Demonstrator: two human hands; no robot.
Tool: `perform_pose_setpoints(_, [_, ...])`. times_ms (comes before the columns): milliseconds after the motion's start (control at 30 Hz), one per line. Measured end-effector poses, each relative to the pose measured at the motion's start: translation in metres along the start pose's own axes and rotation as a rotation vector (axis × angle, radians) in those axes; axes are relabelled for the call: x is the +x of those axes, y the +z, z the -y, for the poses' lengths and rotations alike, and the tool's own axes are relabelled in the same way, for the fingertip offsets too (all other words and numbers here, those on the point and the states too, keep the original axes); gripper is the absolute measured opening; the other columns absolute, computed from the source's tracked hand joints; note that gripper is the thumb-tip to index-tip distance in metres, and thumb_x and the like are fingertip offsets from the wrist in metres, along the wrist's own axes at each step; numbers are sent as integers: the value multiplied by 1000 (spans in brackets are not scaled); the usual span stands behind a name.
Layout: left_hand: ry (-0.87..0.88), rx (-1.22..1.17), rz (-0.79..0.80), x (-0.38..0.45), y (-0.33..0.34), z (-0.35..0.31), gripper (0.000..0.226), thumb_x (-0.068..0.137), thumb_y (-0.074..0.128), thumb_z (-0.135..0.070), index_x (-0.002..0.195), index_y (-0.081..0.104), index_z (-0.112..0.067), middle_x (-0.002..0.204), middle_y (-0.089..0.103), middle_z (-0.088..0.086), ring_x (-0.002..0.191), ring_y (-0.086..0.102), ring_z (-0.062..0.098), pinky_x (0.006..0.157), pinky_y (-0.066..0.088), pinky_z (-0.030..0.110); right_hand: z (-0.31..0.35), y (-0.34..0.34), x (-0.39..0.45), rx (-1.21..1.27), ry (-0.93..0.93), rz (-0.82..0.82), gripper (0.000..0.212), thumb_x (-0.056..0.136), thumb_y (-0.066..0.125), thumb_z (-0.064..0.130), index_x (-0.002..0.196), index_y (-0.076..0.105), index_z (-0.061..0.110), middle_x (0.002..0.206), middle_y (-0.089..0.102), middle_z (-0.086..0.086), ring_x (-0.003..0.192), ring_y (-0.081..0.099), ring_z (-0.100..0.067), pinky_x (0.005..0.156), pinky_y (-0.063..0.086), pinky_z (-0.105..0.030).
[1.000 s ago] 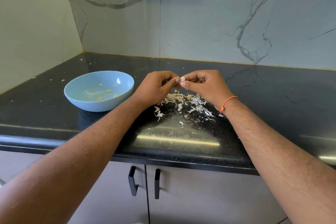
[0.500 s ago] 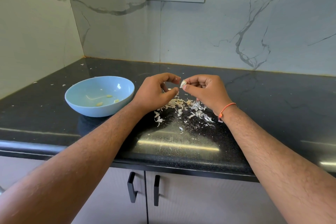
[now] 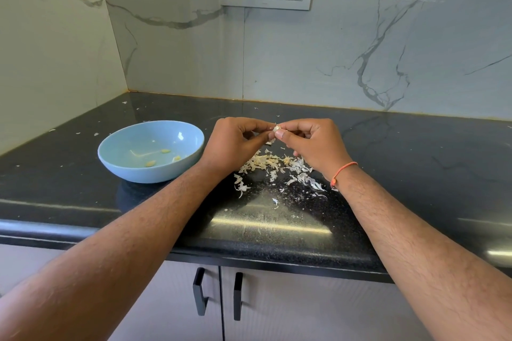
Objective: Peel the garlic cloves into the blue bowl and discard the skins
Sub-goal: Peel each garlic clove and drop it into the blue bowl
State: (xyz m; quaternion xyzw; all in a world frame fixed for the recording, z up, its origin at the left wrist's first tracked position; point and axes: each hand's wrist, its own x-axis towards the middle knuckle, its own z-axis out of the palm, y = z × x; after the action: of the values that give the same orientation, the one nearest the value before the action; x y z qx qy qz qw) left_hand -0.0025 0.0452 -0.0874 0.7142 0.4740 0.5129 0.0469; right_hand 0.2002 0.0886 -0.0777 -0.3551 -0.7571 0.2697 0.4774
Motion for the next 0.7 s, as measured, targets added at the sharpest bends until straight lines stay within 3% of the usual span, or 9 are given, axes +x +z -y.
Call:
perform_pose_setpoints(200, [-75,-75,-22,0,0,-2,15,95,80,-24,108,84,-20,77,78,-12,57,62,-5,57,42,8,-2,4,1,18,19,-12,10,93,78,17,102,82,21,83,80,-2,63,68,-7,58,55,-24])
perform_pose_setpoints(433, [-133,-104,8,3,6,4,9,98,75,-23,104,79,-20,81,79,-6,62,65,3,62,51,17,0,5,2,88,72,-12,11,91,80,18,101,83,15,84,80,-2,68,73,-11,57,56,-26])
perform_pose_setpoints(700, [-195,-159,41,4,7,9,11,101,70,-30,101,74,-20,62,64,-15,51,51,1,55,42,16,2,-4,8,289,199,-76,12,84,84,8,93,79,2,85,79,-10,71,71,-18,59,57,-30])
